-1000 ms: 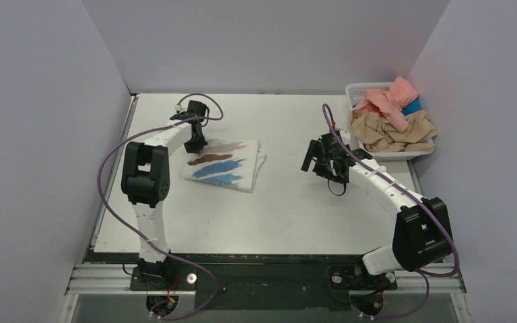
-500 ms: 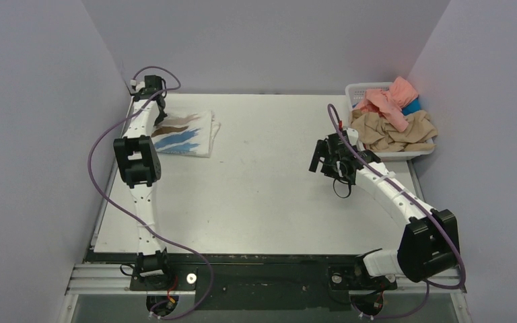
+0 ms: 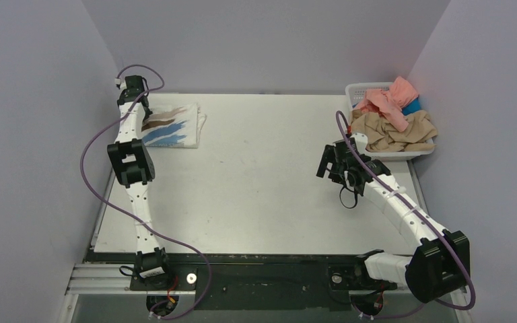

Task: Fold and stack the t-shirts
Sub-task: Put the neatly folded tshirt into the corner of the board with the left arm, then reset both arms

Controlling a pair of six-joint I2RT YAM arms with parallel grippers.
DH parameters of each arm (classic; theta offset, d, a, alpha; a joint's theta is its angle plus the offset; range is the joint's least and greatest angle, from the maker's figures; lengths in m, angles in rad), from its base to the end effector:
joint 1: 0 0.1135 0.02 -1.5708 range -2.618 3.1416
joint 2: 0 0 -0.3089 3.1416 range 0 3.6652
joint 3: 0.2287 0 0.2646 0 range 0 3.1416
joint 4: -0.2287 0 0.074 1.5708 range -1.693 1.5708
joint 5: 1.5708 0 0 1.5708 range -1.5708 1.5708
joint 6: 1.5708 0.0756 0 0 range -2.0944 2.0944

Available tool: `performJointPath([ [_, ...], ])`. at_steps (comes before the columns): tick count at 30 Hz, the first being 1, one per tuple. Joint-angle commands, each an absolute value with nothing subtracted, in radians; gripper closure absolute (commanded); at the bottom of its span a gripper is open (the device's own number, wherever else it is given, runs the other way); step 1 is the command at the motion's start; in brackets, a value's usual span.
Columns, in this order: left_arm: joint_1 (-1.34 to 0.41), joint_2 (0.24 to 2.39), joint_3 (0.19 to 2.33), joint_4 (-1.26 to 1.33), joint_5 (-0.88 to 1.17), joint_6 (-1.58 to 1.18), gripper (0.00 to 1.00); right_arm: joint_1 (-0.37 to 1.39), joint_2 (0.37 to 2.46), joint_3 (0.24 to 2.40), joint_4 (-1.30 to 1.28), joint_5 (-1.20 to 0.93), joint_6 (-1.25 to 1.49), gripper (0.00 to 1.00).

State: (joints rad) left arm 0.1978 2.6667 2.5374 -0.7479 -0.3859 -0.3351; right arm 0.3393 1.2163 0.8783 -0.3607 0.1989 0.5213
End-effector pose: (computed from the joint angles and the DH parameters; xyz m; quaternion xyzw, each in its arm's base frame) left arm 0.6318 0.1557 0.1702 -0.3059 0.8733 0.1570 0.3452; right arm 0.2777 0.0822 0.2791 0.1237 0.8944 0.0935 0.4195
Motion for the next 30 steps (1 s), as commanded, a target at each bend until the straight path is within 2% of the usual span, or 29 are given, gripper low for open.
performJointPath([
  [1,0.212,2.656,2.609,-0.648,-0.378,-0.326,0.99,0.331,1.169,0.865,-0.386,0.238,0.527,0.13],
  [3,0.213,2.641,2.627,-0.672,-0.385,-0.333,0.82,0.331,1.148,0.859,-0.391,0.237,0.531,0.13],
  [4,0.213,2.617,2.621,-0.684,-0.401,-0.338,0.55,0.331,1.135,0.859,-0.401,0.244,0.532,0.12],
  [6,0.213,2.552,2.58,-0.709,-0.443,-0.358,0.26,0.331,1.113,0.868,-0.435,0.271,0.539,0.12],
  [8,0.213,2.475,2.556,-0.737,-0.468,-0.373,0.2,0.331,1.082,0.884,-0.462,0.294,0.546,0.1],
  [12,0.209,2.3,2.557,-0.836,-0.48,-0.398,0.16,0.331,0.988,0.9,-0.498,0.29,0.58,0.08],
  [16,0.188,2.066,2.438,-0.966,-0.346,-0.441,0.14,0.331,0.863,0.864,-0.518,0.289,0.622,0.06],
  [18,0.162,1.92,2.26,-0.992,-0.3,-0.503,0.14,0.33,0.801,0.82,-0.526,0.299,0.638,0.04],
  [20,0.112,1.735,1.984,-0.915,-0.268,-0.578,0.13,0.329,0.745,0.789,-0.535,0.305,0.651,0.03],
  [21,0.052,1.596,1.769,-0.871,-0.265,-0.596,0.12,0.328,0.712,0.778,-0.542,0.305,0.657,0.03],
  [25,-0.225,1.202,1.191,-0.603,-0.232,-0.702,0.11,0.326,0.621,0.702,-0.561,0.314,0.664,0.02],
  [27,-0.352,1.076,0.973,-0.473,-0.195,-0.763,0.11,0.324,0.575,0.657,-0.561,0.323,0.666,0.01],
  [30,-0.498,0.961,0.795,-0.47,-0.18,-0.828,0.1,0.324,0.53,0.593,-0.559,0.34,0.67,0.0],
])
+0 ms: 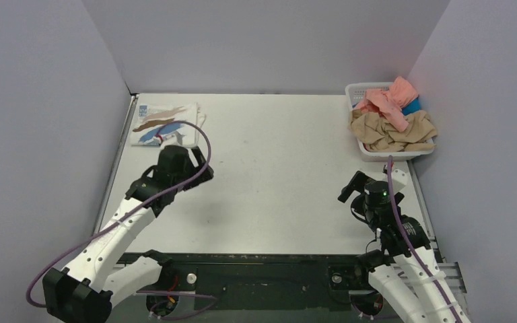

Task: Fold and stack the t-shirts
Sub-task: Reset both arms

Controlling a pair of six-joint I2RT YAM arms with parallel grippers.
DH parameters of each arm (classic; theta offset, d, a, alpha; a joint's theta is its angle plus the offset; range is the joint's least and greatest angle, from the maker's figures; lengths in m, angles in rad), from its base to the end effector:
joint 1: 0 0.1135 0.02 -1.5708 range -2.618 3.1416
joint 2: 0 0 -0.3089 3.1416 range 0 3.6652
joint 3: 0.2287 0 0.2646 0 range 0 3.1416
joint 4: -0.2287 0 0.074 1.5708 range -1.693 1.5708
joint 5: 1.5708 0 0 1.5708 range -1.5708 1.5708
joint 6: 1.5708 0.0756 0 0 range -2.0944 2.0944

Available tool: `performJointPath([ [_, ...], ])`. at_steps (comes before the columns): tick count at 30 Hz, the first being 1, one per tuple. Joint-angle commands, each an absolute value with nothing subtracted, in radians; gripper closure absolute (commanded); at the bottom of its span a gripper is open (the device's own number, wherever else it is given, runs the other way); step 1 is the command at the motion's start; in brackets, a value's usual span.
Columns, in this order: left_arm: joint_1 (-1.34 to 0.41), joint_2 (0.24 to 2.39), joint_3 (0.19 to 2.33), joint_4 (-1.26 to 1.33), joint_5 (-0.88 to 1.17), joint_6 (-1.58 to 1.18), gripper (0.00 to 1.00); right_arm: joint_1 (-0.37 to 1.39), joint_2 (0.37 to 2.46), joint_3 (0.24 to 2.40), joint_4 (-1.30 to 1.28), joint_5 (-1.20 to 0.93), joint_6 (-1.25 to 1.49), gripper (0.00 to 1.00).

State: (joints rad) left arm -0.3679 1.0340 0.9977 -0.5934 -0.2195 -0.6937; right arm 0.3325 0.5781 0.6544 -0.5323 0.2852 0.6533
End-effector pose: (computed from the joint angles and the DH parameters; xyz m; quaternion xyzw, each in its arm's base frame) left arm 0.2310 -0.0714 0.3425 -0.1927 0.8662 -0.1439 0.4381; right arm 0.1442 0.0273 0.2972 0.2084 0.8172 0.1415 0.5184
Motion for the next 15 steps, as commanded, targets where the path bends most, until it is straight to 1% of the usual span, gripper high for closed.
performJointPath([
  [1,-0.517,0.924,0.756,-0.526,-0.202,-0.834,0.1,0.324,0.512,0.573,-0.558,0.345,0.673,0.0],
  [4,-0.579,0.861,0.722,-0.663,-0.29,-0.876,0.1,0.324,0.478,0.536,-0.553,0.362,0.687,0.0],
  [7,-0.587,0.773,0.699,-0.76,-0.37,-0.897,0.09,0.324,0.434,0.493,-0.522,0.361,0.703,0.0],
  [10,-0.586,0.709,0.697,-0.794,-0.404,-0.915,0.09,0.324,0.399,0.469,-0.496,0.349,0.701,0.01],
  [12,-0.585,0.691,0.704,-0.799,-0.409,-0.921,0.09,0.324,0.389,0.457,-0.479,0.333,0.688,0.03],
  [15,-0.586,0.689,0.717,-0.811,-0.422,-0.921,0.09,0.325,0.383,0.466,-0.472,0.332,0.682,0.03],
])
